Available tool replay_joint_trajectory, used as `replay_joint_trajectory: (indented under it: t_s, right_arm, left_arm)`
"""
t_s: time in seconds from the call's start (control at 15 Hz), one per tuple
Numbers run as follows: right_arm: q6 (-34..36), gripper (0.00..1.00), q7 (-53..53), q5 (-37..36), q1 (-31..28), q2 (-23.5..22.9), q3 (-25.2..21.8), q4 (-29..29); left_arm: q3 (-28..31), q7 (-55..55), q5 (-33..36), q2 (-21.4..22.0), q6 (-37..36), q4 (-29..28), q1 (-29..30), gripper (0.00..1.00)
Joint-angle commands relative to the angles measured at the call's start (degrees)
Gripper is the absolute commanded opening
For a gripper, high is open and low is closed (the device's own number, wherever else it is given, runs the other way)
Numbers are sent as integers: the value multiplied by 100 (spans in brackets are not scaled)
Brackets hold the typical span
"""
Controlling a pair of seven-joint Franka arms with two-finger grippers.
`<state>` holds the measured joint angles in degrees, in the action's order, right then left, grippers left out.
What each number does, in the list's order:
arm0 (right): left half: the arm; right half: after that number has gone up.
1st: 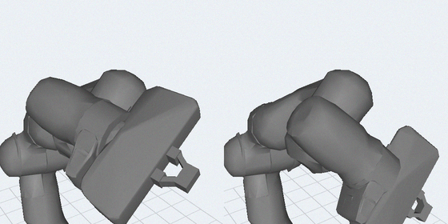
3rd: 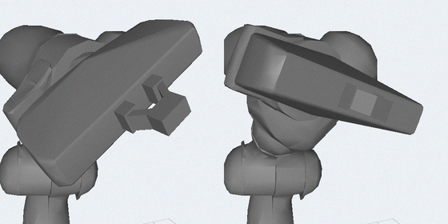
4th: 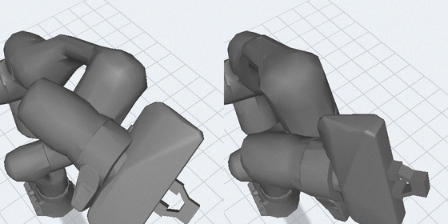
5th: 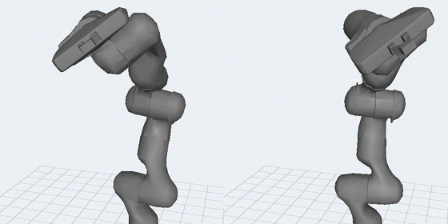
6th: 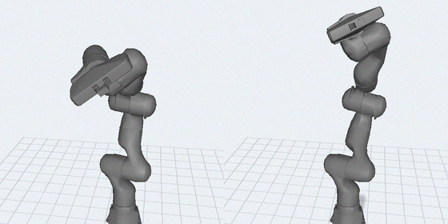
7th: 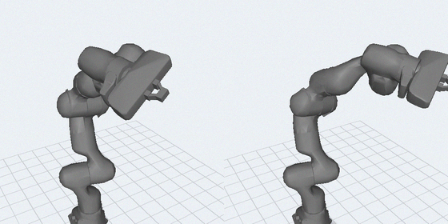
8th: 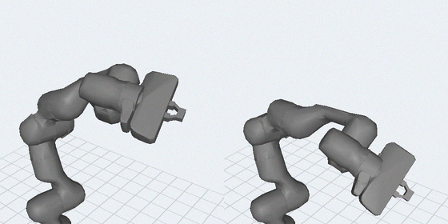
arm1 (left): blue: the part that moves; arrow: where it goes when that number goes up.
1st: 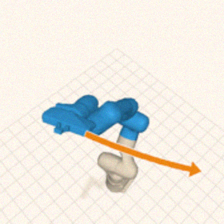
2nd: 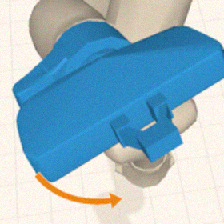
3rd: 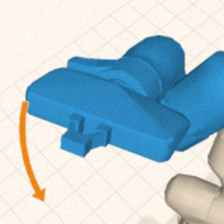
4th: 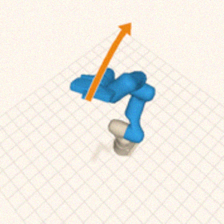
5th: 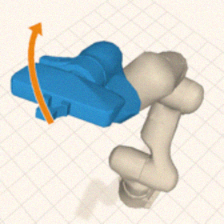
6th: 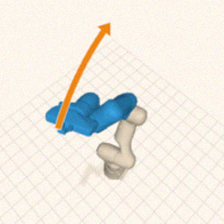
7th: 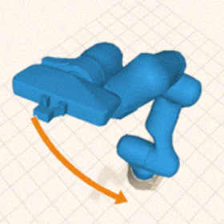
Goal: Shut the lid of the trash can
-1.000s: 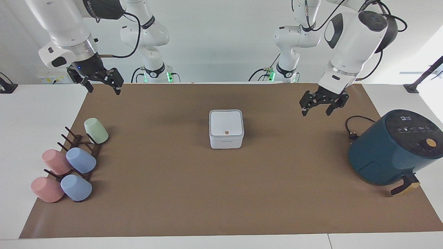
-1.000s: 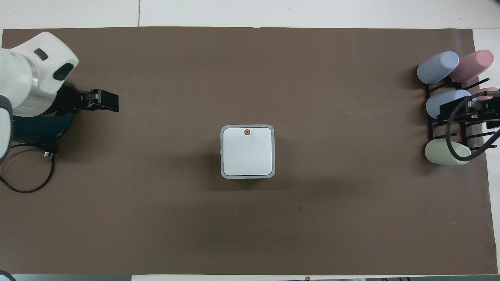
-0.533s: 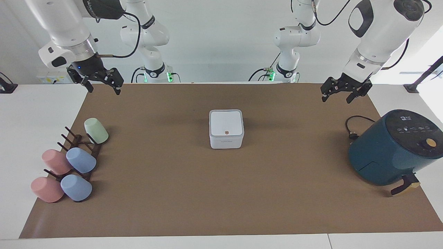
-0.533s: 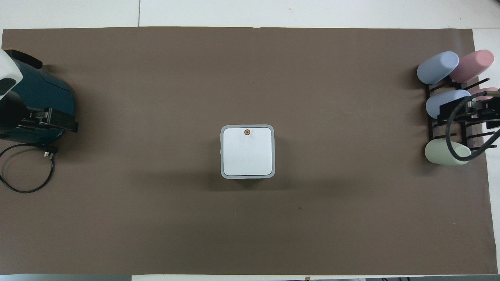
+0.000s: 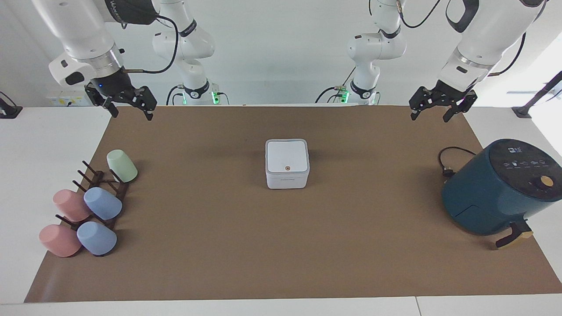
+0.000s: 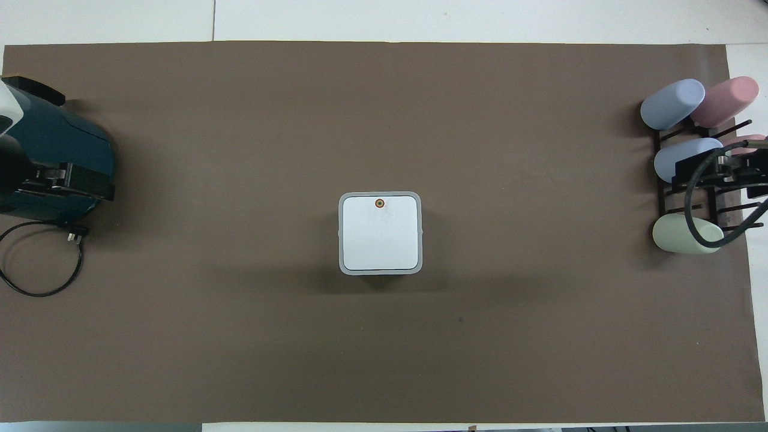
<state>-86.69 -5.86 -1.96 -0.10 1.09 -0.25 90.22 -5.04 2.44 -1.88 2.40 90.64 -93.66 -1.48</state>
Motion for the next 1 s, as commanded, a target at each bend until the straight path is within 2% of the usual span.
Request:
replay_joint_trajectory:
  t_s: [0.0, 0.27, 0.4, 0.93]
  right_arm:
    - [-68, 100, 94, 3, -25, 119, 17, 154]
    - [-68, 100, 94, 3, -25, 119, 17, 154]
    - [-68, 100, 94, 3, -25, 119, 17, 154]
    - [-68, 100, 94, 3, -25, 119, 17, 154]
  left_arm:
    - [21, 46, 135, 138, 164, -197, -177, 100]
    - [38, 37, 144, 103, -2, -92, -185, 100]
    - [38, -15, 214, 24, -283, 154, -194, 100]
    - [38, -95, 241, 41, -240, 138, -124, 100]
